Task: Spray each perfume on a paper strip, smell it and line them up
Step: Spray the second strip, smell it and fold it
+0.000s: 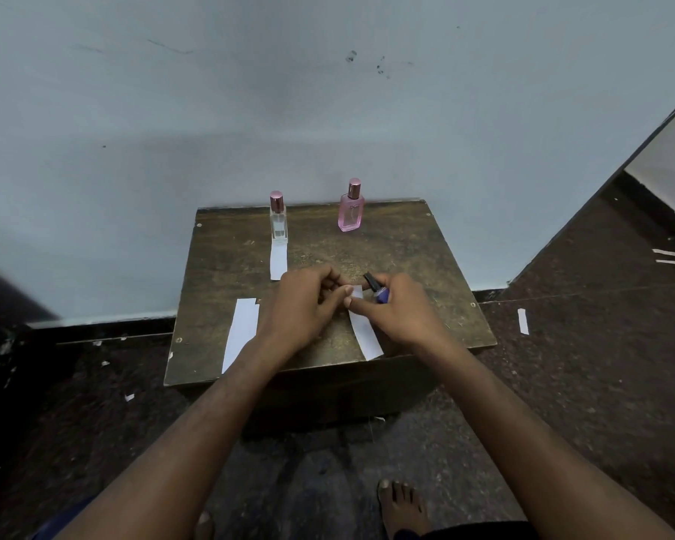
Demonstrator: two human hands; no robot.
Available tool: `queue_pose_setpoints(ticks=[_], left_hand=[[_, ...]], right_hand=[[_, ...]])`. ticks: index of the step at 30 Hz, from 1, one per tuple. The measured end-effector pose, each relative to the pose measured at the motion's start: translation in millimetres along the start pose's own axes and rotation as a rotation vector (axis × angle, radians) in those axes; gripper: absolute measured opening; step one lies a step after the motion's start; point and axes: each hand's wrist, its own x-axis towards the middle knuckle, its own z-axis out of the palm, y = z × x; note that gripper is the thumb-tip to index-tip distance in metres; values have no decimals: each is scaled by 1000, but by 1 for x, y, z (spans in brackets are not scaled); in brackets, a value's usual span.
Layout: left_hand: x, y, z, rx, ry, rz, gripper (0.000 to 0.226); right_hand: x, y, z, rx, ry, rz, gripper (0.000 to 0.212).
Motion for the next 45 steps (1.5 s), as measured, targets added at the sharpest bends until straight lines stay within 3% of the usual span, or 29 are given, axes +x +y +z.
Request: queue_pose_setpoints(ticks=[5,12,19,38,45], left_hand=[[-10,0,-15,-134,92,60,14],[-34,3,-39,301,189,264,14],[-51,4,-48,464,207,357,14],[-112,14,-70,644,83,375,25],[-143,15,-88,535,94,336,16]], right_hand=[[-5,-11,-4,263,-14,63,26],[-19,-21,-3,306,-73,68,18],[-34,-28,1,128,-84,-80,13],[-99,-52,17,50,-98,-284,18],[-125,-67,34,90,-45,-315,15]])
